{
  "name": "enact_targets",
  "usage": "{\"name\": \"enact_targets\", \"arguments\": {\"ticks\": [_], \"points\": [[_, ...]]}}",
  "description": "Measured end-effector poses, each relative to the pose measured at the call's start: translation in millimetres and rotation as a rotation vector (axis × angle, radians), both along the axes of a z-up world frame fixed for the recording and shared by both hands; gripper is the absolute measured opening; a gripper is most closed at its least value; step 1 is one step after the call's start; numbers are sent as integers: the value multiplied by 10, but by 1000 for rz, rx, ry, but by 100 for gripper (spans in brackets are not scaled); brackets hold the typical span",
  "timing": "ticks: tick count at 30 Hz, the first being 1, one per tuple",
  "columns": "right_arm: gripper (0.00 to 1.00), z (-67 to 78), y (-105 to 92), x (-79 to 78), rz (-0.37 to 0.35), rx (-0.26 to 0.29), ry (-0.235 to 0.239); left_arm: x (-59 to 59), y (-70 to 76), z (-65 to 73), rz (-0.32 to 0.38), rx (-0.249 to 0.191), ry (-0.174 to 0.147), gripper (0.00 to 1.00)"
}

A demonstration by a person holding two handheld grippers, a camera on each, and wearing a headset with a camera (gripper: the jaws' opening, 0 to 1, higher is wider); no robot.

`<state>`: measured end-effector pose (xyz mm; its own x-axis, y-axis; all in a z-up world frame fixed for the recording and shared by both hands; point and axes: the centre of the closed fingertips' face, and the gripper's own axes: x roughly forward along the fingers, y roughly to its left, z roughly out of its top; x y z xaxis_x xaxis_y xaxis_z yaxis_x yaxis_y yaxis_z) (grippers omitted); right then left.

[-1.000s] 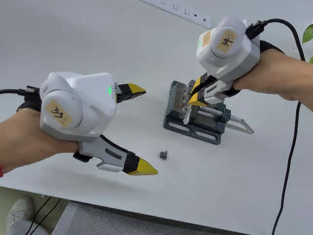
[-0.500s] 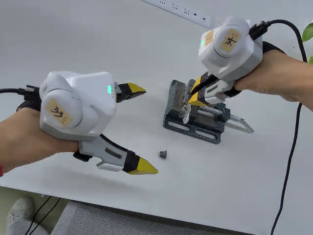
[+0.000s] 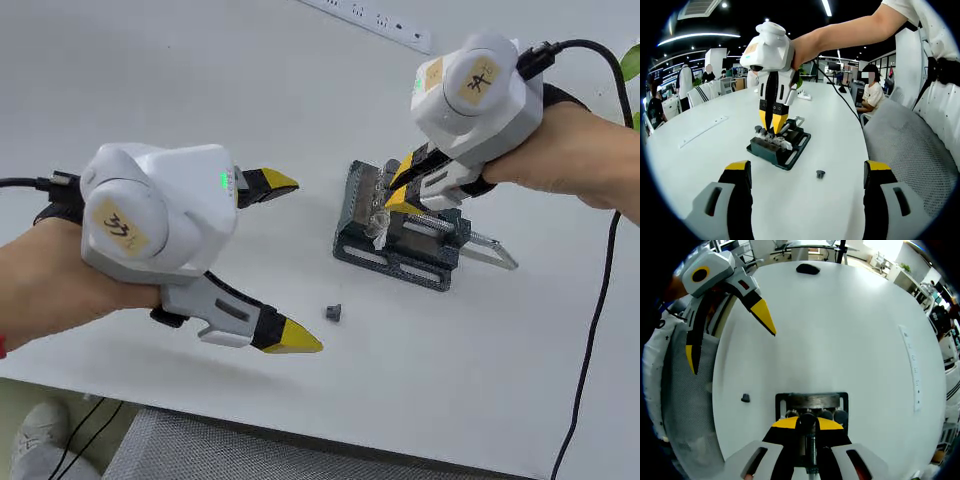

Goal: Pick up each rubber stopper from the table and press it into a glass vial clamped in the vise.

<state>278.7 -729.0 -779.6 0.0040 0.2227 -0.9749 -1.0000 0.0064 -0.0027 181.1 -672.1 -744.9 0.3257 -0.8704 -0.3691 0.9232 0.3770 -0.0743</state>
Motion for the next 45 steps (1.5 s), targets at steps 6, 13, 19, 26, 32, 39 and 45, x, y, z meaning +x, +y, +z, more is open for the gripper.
{"name": "enact_targets", "arguments": {"ticks": [6,13,19,26,32,39,45], "points": [[9,22,-18,22,-11,8,-6,-2,-7,-4,0,-1,1,92],[5,76,-30,12,-21,34,-5,2,-10,-24,-1,0,3,92],[3,48,-26,17,-24,34,-2,10,-10,-29,1,-3,2,92],[3,11,-21,5,-22,37,4,3,-7,-58,0,0,5,92],[2,7,-7,11,-21,37,3,3,-5,-64,3,0,6,92],[2,5,-7,4,-12,34,1,-1,1,-71,4,2,7,92],[2,2,-6,16,12,21,-8,2,8,-51,7,-1,5,92]]}}
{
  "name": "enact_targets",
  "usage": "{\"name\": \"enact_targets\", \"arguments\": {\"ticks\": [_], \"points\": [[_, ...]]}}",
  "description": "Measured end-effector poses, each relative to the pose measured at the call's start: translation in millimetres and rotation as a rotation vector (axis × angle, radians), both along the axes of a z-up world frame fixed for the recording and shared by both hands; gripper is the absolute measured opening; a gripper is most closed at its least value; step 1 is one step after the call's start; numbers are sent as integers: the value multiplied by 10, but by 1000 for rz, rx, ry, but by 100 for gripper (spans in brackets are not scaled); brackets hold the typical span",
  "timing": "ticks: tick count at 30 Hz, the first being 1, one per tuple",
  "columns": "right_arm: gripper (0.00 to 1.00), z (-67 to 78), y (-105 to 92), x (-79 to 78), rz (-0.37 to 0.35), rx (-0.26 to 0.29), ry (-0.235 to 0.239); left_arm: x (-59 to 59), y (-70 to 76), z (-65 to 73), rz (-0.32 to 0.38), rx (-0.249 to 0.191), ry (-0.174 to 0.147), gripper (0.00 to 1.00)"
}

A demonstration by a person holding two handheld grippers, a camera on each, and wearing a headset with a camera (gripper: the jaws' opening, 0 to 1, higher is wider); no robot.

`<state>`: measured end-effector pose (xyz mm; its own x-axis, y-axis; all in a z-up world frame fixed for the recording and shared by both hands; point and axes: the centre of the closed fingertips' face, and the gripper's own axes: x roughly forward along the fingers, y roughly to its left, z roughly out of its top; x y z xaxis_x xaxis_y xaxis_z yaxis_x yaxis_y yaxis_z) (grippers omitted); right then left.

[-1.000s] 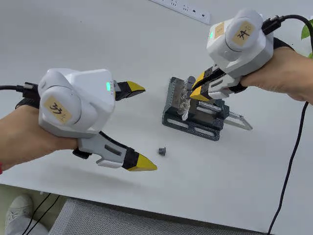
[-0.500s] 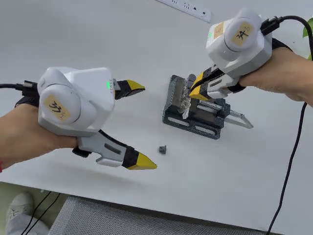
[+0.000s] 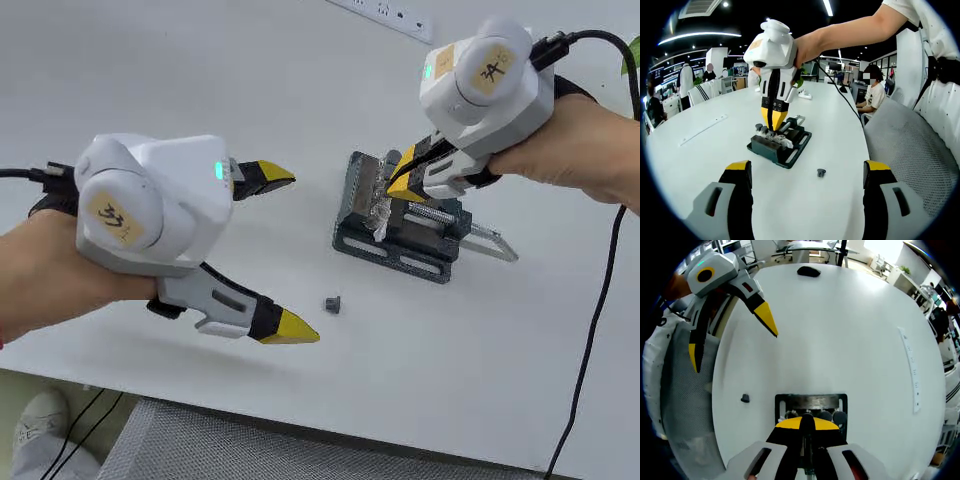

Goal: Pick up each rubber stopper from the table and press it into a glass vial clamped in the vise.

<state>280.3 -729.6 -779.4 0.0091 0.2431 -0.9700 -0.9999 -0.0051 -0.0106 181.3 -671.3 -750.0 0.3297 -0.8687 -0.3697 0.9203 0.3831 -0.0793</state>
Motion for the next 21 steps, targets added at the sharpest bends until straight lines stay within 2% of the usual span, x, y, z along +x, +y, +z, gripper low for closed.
{"name": "enact_targets", "arguments": {"ticks": [7,15,21], "points": [[2,-11,-9,5,5,-5,3,40,38,-17,16,-1,-5,94],[2,-8,4,13,19,-21,7,71,100,-47,35,-4,7,94],[2,-17,11,23,21,-31,16,87,118,-46,39,-3,5,94]]}}
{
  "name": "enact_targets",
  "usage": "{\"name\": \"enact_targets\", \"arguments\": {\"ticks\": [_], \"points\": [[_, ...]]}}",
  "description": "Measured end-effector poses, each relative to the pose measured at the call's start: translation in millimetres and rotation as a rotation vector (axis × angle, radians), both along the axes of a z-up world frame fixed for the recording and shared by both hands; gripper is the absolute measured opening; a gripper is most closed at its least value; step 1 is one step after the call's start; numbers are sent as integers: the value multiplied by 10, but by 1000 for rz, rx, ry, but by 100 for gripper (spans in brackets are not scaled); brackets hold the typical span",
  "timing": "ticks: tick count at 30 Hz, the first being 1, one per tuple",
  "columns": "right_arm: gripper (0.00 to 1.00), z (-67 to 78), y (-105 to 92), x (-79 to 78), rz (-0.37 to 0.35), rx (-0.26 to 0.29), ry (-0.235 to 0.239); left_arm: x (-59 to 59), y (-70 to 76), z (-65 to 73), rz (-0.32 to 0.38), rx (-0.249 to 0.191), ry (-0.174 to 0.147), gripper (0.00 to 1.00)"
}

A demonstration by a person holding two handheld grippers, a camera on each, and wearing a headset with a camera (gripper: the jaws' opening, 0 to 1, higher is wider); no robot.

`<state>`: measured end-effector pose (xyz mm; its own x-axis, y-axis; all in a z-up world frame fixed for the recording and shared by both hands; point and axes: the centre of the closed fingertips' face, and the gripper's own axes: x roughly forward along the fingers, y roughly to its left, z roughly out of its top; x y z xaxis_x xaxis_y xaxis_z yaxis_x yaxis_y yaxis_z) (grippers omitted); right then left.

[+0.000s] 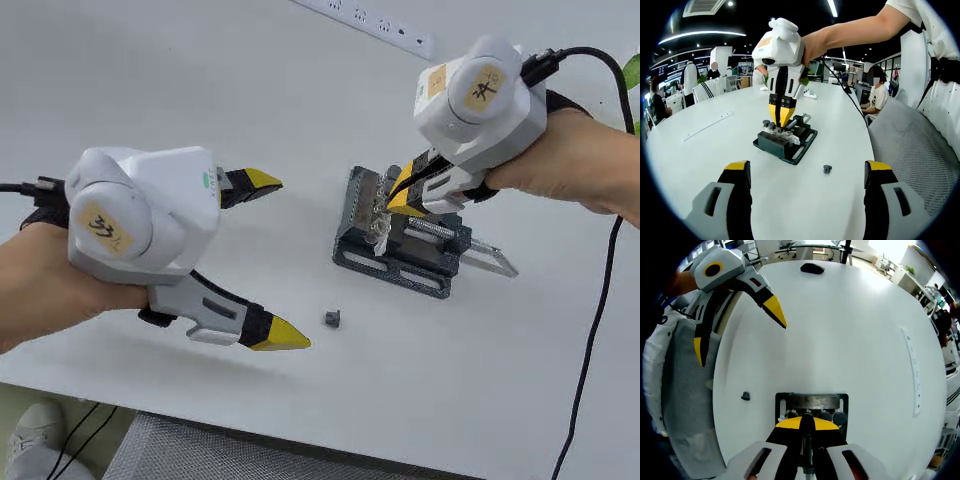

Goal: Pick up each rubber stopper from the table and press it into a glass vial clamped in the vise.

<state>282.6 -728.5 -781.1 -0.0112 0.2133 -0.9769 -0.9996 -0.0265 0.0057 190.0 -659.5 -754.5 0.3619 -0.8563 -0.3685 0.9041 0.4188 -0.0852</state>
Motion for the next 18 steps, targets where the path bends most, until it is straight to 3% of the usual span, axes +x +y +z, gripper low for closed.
{"name": "enact_targets", "arguments": {"ticks": [18], "points": [[1,-3,4,-32,-7,-18,15,6,-4,29,2,-3,-3,92]]}}
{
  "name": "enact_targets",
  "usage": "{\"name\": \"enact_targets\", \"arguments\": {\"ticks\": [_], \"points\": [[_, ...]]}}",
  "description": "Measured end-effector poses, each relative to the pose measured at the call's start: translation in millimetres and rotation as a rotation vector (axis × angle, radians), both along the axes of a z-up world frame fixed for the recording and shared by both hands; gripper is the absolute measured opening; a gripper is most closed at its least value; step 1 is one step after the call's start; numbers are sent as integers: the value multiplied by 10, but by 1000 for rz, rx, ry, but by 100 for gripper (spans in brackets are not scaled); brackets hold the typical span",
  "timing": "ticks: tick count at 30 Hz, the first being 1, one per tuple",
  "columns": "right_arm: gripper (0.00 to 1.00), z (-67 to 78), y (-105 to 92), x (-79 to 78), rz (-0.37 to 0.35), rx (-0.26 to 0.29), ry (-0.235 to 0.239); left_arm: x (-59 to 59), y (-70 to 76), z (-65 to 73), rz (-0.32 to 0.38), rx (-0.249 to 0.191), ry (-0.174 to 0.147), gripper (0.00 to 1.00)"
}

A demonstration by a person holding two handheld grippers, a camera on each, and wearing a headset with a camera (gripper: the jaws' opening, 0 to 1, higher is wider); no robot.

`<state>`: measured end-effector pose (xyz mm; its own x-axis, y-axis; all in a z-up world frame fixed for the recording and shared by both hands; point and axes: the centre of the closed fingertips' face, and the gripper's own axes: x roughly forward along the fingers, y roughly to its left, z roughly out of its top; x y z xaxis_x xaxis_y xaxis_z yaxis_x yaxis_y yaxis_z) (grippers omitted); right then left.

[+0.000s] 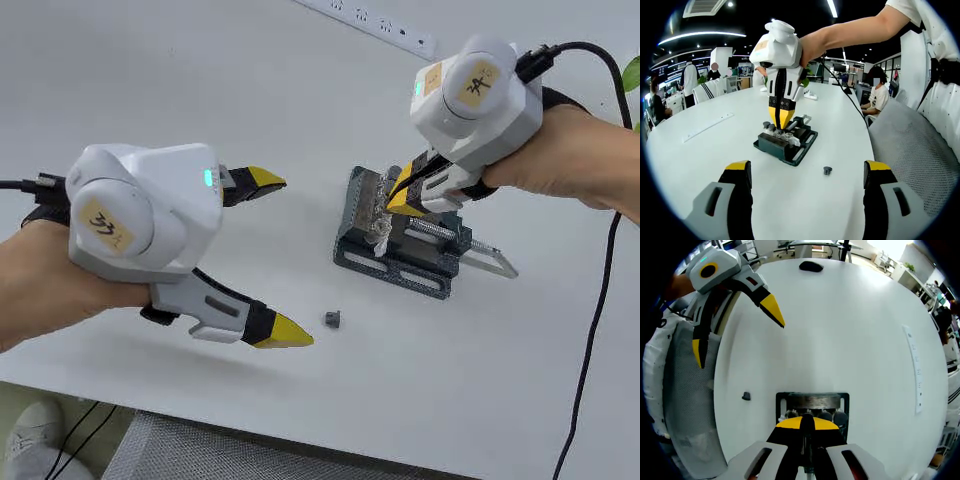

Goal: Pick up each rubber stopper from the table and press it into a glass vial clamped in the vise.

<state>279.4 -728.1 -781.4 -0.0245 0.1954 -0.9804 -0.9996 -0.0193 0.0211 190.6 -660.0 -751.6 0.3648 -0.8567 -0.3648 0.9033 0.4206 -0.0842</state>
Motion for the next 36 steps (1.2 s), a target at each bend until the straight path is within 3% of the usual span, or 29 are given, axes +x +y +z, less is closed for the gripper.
{"name": "enact_targets", "arguments": {"ticks": [21,27,31,36], "points": [[0,-18,-19,10,7,-5,2,22,-43,6,-10,-4,1,90],[0,-36,-4,-1,34,-14,-19,17,-45,11,-10,1,0,90],[0,-24,-14,-2,19,2,-17,7,-45,22,-12,6,-2,90],[1,-18,-17,9,-65,61,7,2,-27,19,-10,8,-2,89]]}}
